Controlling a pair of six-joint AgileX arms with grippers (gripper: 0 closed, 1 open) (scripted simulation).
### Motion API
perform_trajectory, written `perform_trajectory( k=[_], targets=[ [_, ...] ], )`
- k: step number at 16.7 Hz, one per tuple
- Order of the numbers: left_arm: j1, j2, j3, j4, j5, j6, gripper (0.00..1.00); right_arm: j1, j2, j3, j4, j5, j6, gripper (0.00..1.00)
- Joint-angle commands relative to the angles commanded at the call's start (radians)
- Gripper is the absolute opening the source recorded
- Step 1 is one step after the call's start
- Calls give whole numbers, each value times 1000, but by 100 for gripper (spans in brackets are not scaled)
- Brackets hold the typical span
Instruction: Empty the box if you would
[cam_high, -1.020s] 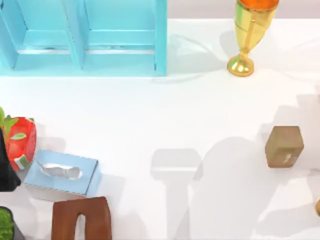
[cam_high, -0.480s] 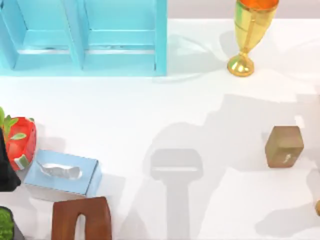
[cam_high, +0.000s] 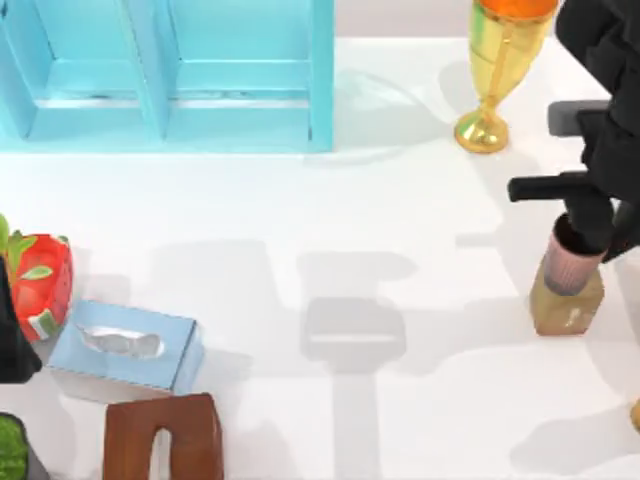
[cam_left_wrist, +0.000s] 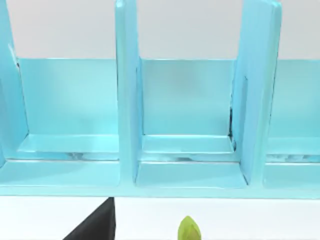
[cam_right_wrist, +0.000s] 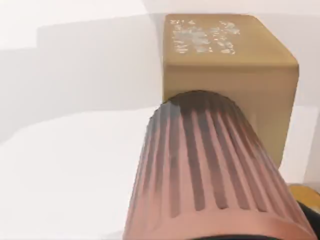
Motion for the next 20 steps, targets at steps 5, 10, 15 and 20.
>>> perform_trajectory(
  k=[5,10,15,20],
  targets=[
    [0,0,0,0,0,0,100,331,-120,-227,131,6,334,0],
    [0,0,0,0,0,0,100,425,-168,-309,181,5,430,0],
    [0,0,0,0,0,0,100,422,-157,-320,192,4,431,0],
    [0,0,0,0,0,0,100,431,-121,-394,321,5,438,0]
  ],
)
